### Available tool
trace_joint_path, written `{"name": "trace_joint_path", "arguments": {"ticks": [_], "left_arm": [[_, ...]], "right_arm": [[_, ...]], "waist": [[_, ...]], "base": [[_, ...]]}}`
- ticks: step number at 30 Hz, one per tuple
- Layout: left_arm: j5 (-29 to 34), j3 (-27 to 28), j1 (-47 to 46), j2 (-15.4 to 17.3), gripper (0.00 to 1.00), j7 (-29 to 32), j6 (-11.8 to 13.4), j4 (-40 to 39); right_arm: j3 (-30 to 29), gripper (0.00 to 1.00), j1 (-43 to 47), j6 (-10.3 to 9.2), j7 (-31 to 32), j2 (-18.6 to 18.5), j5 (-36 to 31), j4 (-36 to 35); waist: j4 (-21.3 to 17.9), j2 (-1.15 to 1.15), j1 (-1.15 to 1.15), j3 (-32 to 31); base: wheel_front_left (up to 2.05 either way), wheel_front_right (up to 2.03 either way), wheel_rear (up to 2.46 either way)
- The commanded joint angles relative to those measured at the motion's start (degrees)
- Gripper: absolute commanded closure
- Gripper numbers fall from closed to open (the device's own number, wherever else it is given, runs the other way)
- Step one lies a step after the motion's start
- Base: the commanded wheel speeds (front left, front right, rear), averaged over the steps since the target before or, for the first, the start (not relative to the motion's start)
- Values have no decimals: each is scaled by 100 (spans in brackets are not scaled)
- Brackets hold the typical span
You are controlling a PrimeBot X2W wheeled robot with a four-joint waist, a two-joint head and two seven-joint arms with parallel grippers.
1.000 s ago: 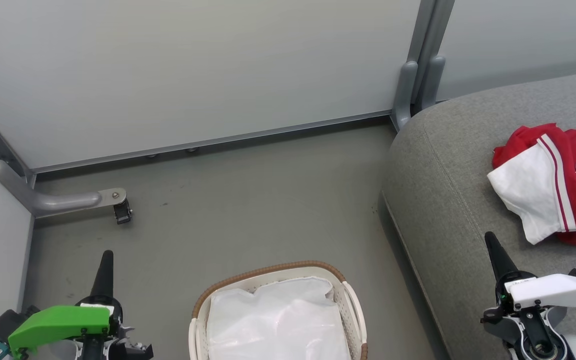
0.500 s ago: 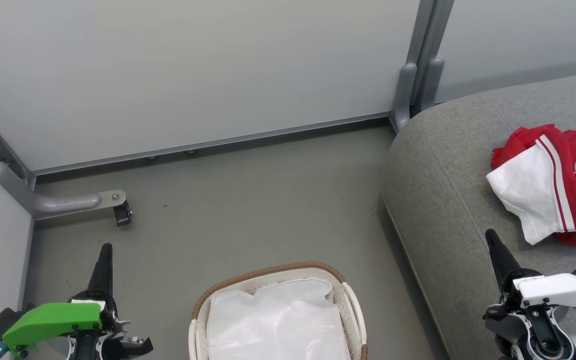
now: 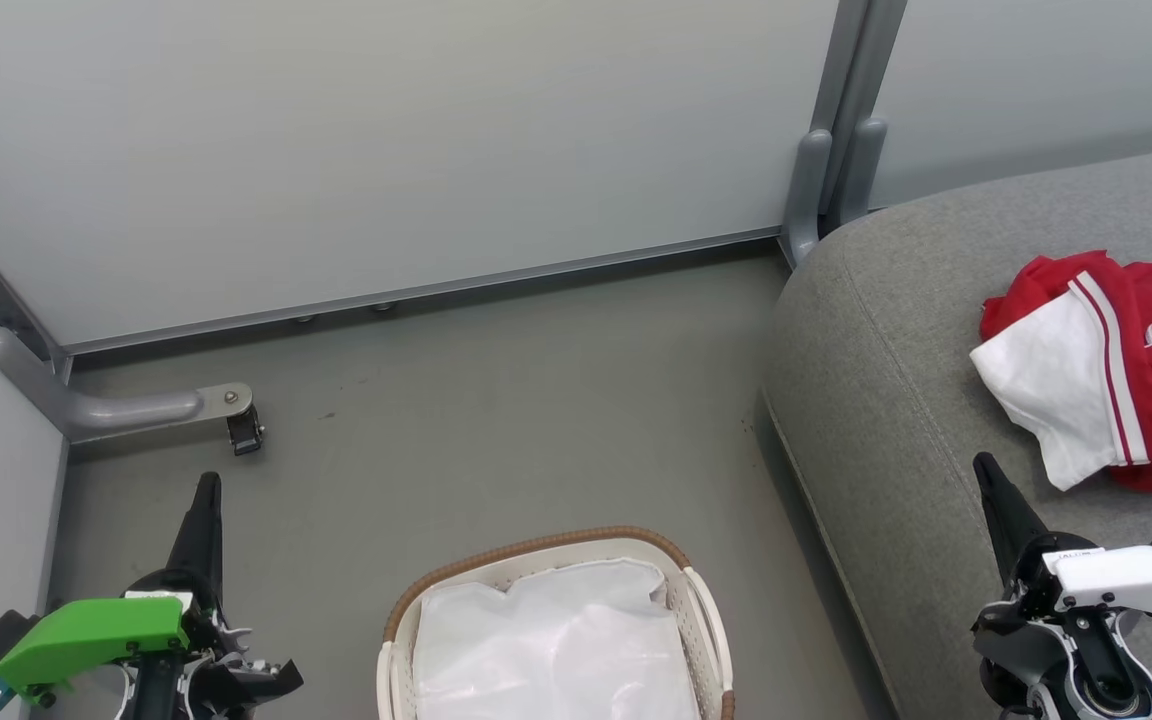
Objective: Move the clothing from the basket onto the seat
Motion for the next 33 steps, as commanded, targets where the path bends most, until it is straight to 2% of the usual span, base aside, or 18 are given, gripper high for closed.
{"name": "trace_joint_path", "arguments": {"ticks": [1, 33], "left_arm": [[-114, 30, -108, 38, 100, 39, -51, -30], [-235, 39, -109, 39, 100, 77, -54, -39]], "right_arm": [[-27, 100, -9, -1, 37, -14, 118, -27], [-38, 100, -7, -1, 70, -11, 247, -39]], "waist": [[-1, 0, 0, -3], [-3, 0, 0, -11]], "base": [[0, 0, 0], [0, 0, 0]]}}
